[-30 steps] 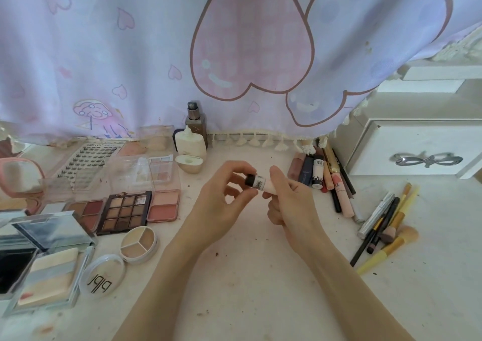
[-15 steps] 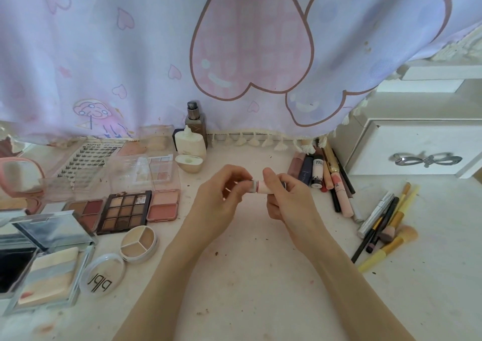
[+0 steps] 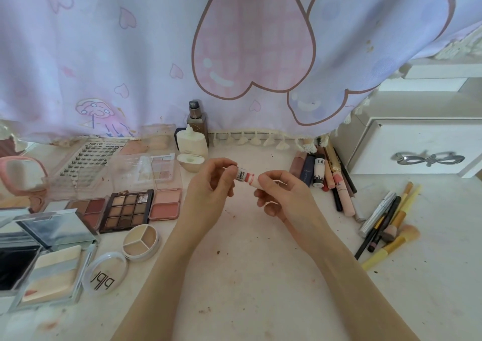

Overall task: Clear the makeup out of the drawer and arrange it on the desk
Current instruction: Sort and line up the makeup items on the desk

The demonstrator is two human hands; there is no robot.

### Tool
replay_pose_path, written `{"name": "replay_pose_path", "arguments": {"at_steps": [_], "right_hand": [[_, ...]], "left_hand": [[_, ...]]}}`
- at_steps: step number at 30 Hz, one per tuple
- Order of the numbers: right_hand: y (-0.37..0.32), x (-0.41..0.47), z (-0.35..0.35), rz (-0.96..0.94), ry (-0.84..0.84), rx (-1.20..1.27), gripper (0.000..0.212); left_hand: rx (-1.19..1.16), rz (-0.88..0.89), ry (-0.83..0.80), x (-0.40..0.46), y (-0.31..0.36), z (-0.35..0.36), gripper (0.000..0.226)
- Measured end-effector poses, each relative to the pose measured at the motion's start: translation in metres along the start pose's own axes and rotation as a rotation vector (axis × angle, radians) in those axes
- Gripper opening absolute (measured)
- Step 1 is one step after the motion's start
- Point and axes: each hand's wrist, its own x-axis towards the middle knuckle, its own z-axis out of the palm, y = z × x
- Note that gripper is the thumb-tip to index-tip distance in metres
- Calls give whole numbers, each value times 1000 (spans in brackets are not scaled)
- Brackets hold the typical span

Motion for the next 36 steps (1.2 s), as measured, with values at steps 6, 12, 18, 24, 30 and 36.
{"name": "replay_pose_path", "arguments": {"at_steps": [6,12,18,24,30,36], "right_hand": [[10,1,5,-251,-46,-549,17],[15,2,7,-271,-62,-684,17],[17,2,8,-286,-44,-720,15],[18,2,8,-297,-48,-748,15],[20,4,6,-258,-15,-746,13],[2,26,7,-160,155,-737,11]], "left_hand": [[-55,-97,158,2,-4,-2,22],[-24,-138,197,2,-7,0,28],[28,-180,235,1,-7,0,34],[27,-212,241,0,-6,0,37],[48,-191,255,1,-3,2,36],[230,-109,293,-1,-9,3,15]]}}
